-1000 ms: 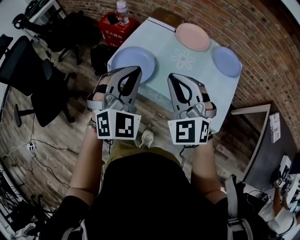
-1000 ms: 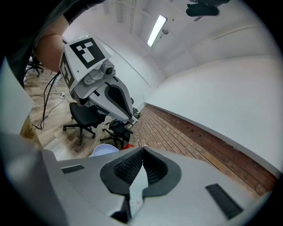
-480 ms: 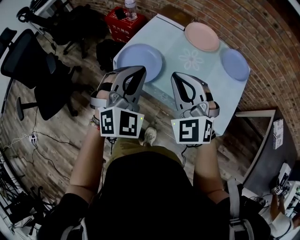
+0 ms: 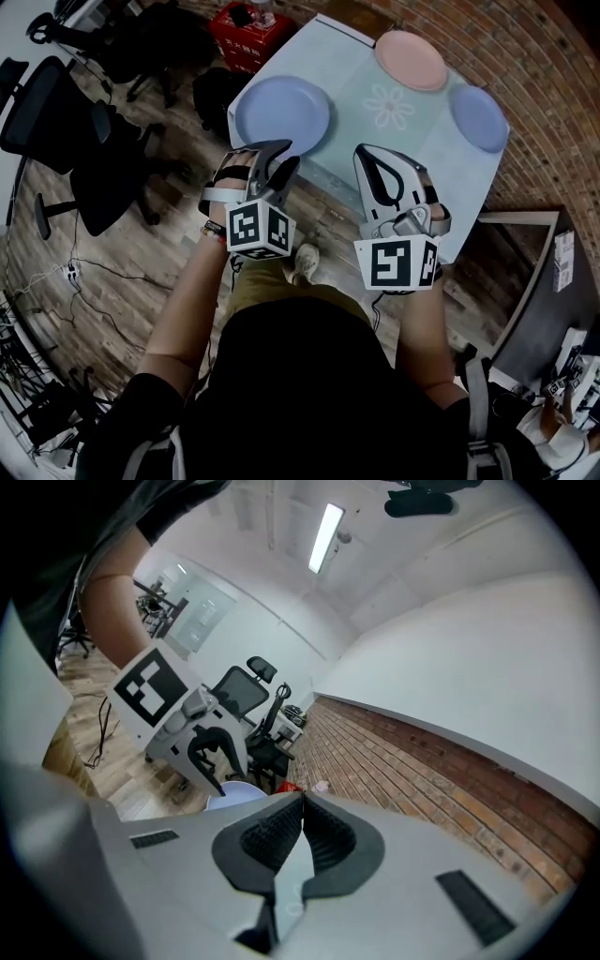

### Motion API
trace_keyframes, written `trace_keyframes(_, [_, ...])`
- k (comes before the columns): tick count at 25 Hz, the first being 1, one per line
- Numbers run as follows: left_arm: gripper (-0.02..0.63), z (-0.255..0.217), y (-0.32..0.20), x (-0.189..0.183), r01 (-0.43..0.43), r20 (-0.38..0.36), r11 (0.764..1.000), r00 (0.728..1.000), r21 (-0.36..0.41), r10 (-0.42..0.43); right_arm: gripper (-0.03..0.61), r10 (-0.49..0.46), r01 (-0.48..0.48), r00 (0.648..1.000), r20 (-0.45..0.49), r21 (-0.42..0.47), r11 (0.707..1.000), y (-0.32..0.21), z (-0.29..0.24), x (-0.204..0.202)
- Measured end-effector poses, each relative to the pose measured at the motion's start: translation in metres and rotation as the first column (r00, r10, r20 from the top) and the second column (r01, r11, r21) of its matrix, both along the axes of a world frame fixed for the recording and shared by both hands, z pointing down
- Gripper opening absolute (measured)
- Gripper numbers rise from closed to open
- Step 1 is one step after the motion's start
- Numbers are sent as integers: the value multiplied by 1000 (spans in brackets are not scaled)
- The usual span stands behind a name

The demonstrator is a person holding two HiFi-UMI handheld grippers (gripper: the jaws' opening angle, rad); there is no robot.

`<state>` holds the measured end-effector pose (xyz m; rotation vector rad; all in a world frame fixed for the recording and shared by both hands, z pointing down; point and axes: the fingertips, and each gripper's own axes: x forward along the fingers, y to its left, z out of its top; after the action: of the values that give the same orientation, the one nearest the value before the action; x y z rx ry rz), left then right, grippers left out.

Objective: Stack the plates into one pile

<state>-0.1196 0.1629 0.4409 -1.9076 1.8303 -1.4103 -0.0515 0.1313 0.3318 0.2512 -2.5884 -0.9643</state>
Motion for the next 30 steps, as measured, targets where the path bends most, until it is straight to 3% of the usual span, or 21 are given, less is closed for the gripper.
trace_keyframes(7, [150,84,2,-24,34,53,983,998,-180,-25,35,27,-28,999,-32,-30,999,-2,11,6])
trace_keyframes(13, [165,138,-10,-34,-22,118,956,991,-294,59,35,70,-72,996,-60,-27,997,-11,19,11])
trace_keyframes(22, [166,197,-18,-64,6,133,917,990,-400,51,35,152,-156,984,-94,-31,987,-20,29,26])
trace_keyframes(30, [172,224,-25,-77,15,168,901,984,-433,64,35,202,-204,971,-129,-3,979,-25,33,47])
